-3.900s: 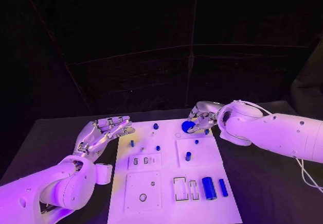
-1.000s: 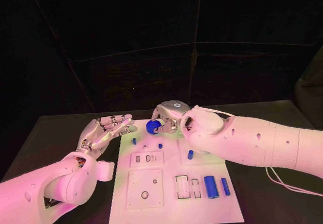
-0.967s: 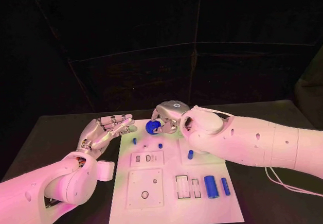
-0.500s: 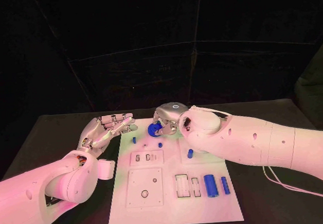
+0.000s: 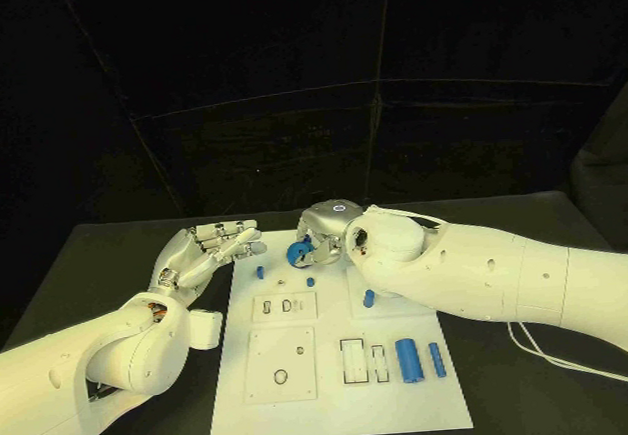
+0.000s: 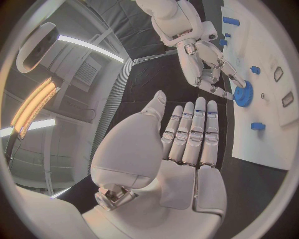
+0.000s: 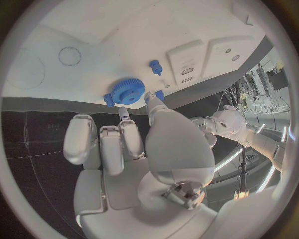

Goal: Assemble the parts on the task board

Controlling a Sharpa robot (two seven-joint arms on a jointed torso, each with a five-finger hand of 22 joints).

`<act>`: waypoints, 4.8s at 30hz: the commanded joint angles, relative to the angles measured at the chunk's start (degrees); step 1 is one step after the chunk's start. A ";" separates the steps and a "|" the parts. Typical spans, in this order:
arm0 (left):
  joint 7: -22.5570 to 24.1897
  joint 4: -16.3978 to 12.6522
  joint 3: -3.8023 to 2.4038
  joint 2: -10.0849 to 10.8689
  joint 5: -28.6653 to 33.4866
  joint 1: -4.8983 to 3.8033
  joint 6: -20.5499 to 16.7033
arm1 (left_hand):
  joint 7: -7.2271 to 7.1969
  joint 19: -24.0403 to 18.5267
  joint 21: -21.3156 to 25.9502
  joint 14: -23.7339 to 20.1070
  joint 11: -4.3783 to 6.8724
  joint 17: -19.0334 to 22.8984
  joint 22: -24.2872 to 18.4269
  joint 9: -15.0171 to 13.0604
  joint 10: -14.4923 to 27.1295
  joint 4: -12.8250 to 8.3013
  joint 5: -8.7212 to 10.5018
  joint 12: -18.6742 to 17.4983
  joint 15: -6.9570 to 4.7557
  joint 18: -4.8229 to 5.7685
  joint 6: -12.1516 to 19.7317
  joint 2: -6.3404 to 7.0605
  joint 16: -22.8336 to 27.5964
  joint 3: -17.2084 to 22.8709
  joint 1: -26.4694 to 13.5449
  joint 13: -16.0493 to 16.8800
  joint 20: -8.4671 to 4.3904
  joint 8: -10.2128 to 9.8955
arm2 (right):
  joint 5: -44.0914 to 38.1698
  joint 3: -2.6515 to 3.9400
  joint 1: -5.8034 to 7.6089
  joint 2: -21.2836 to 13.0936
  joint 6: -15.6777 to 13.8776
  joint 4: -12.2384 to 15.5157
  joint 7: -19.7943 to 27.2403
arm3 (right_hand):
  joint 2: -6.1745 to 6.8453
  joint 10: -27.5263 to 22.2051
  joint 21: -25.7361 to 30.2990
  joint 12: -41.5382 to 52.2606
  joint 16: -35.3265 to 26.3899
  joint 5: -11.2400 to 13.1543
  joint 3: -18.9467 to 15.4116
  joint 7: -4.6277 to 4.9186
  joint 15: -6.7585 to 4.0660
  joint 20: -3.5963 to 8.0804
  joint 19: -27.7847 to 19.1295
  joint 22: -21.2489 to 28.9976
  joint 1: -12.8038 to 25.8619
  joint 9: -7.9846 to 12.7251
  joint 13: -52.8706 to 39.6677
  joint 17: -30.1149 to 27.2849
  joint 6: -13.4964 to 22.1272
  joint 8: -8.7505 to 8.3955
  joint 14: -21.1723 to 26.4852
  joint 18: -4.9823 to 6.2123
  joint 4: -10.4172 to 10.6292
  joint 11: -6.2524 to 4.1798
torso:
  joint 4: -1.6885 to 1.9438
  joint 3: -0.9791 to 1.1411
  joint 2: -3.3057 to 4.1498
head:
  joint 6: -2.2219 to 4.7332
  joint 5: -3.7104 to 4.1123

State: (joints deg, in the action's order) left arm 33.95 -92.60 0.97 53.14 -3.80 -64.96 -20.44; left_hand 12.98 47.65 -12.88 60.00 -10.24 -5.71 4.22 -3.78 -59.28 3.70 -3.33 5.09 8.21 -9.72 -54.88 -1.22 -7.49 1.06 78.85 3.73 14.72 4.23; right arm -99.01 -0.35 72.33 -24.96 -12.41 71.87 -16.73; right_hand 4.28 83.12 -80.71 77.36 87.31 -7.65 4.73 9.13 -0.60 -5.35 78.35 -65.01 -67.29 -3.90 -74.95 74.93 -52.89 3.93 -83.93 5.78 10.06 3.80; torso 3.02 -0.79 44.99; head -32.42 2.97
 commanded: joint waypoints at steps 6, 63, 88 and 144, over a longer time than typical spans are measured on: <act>-0.01 -0.09 -0.04 0.04 -0.41 -0.10 0.52 | 0.12 0.14 0.28 0.02 -0.07 0.09 -0.08 0.06 -0.27 -0.25 0.14 -0.41 0.19 -0.88 -0.13 -0.33 0.25 -0.02 0.01 -0.06 0.35 -0.34 | 0.39 0.01 0.11 0.14 4.60 -0.31 -0.75 | -1.14 -0.32 0.30 -0.52 0.49 -4.81 -4.95 0.04 0.42 -0.54 -0.05 0.08 4.93 -0.23 -3.30 8.59 -0.53 0.04 -4.72 -0.95 6.16 0.36 | 0.01 -0.03 0.01 | -0.09 0.08; -0.10 1.31 -0.02 -0.38 -0.41 -0.08 1.60 | -0.09 1.32 0.12 1.51 0.19 -0.18 -0.08 0.01 -0.94 -1.15 0.14 -0.54 -0.19 -0.94 -0.55 -0.91 0.04 0.09 0.05 0.00 0.04 -0.28 | 28.49 -0.12 -2.57 -25.30 -6.46 2.52 25.83 | -2.46 -0.96 0.73 -1.70 0.33 -9.25 -10.58 -0.38 -0.04 -0.21 -0.59 0.88 -14.29 -0.11 -2.86 8.84 -2.06 0.05 -4.71 -0.83 -3.12 -0.16 | -1.55 0.50 -0.33 | 0.96 1.45; -0.23 1.89 -0.02 -0.54 -0.41 -0.06 1.70 | -0.10 1.34 0.13 1.52 0.20 -0.18 -0.09 0.01 -0.97 -1.18 0.14 -0.54 -0.19 -0.93 -0.57 -0.92 0.06 0.09 0.04 0.00 0.03 -0.27 | 28.31 -0.12 -3.62 -22.68 -4.38 -1.27 25.12 | -5.86 -0.78 0.57 -1.39 0.53 -4.70 -8.42 -0.43 -0.15 -0.04 -0.41 0.51 -18.31 -0.22 -3.21 9.49 -3.85 0.47 -4.85 -0.88 -5.90 -0.30 | -1.53 0.33 -0.35 | 0.30 1.38; -0.82 2.00 -0.02 -0.27 -0.41 -0.06 1.82 | -0.04 1.41 0.20 1.46 0.16 -0.16 -0.13 0.05 -0.91 -1.44 0.13 -0.68 -0.18 -0.90 -0.50 -0.99 0.22 0.14 0.14 -0.05 0.00 -0.36 | 32.80 -0.09 -3.72 -21.70 -9.44 1.91 21.58 | -8.60 -0.12 -0.13 -0.46 0.89 -7.47 -0.66 -1.83 -1.25 1.04 0.48 -0.98 -17.62 -0.11 -4.22 10.58 -8.71 0.58 -5.10 -1.16 -7.78 -1.56 | -1.53 0.28 -0.40 | -0.13 1.63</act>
State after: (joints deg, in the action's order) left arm 32.99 -90.45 0.99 52.82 -3.87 -64.95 -19.33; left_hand 12.78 48.55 -12.88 61.13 -10.04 -5.83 4.18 -3.78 -59.90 2.59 -3.33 4.65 8.10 -9.72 -55.08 -1.65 -7.49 1.06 78.86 3.73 14.67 4.00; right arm -68.88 -0.47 68.49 -46.56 -19.24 73.10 5.27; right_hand -3.44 82.79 -80.71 76.72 87.98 -15.00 3.91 7.27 -1.67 -4.60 78.65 -65.94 -84.83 -3.87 -84.56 74.91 -61.32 4.19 -83.95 5.77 2.26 2.46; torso 1.48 -0.48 44.60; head -32.56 4.63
